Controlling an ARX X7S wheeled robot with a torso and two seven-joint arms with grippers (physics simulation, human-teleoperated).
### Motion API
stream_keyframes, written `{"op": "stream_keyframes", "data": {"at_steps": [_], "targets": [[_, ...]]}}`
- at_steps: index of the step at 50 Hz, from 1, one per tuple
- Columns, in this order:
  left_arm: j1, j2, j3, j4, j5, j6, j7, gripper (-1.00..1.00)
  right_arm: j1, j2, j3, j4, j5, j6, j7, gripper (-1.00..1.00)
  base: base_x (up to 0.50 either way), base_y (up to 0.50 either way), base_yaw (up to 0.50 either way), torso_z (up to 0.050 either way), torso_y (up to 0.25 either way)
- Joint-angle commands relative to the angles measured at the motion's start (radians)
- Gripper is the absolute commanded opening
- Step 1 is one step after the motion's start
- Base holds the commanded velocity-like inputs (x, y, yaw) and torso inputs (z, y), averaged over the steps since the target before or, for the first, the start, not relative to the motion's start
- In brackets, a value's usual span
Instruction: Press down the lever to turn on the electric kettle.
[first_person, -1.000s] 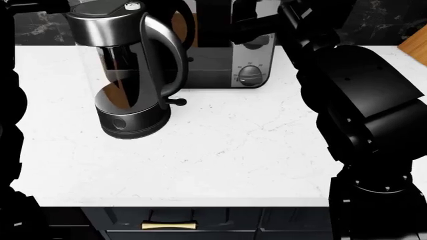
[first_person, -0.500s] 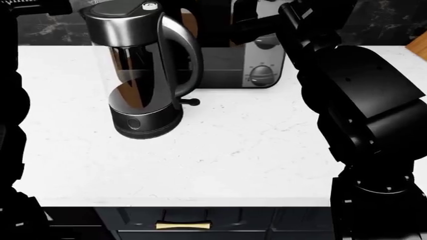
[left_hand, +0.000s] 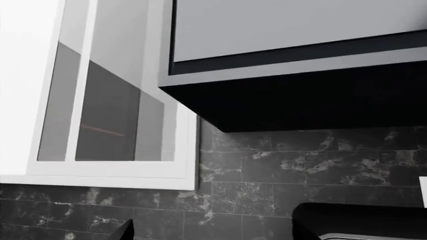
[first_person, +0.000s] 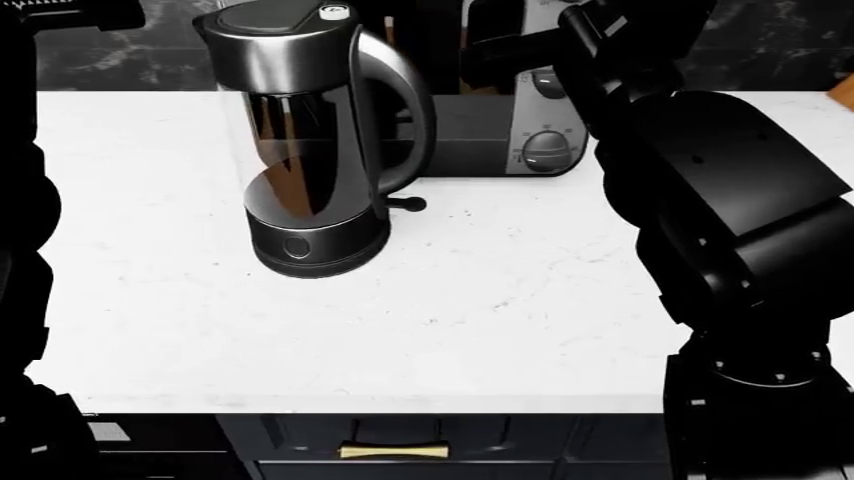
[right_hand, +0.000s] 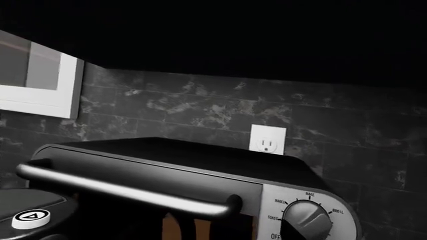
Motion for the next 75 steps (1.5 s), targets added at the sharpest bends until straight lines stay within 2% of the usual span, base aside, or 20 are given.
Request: {"op": "stream_keyframes", "data": {"at_steps": [1, 75], "targets": [[-0.002, -0.001, 0.001, 0.004, -0.003, -0.002, -0.003, 1.0, 0.001, 0.003, -0.003, 0.0, 0.005, -0.003, 0.005, 1.0, 0.0, 0.09, 0.0, 0.0, 0.0], [0.02, -0.026, -0.015, 0.023, -0.016, -0.005, -0.026, 1.0, 0.002, 0.009, 0.009, 0.011, 0.063, 0.029, 0.066, 1.0, 0.03, 0.0, 0.0, 0.0, 0.0]]}}
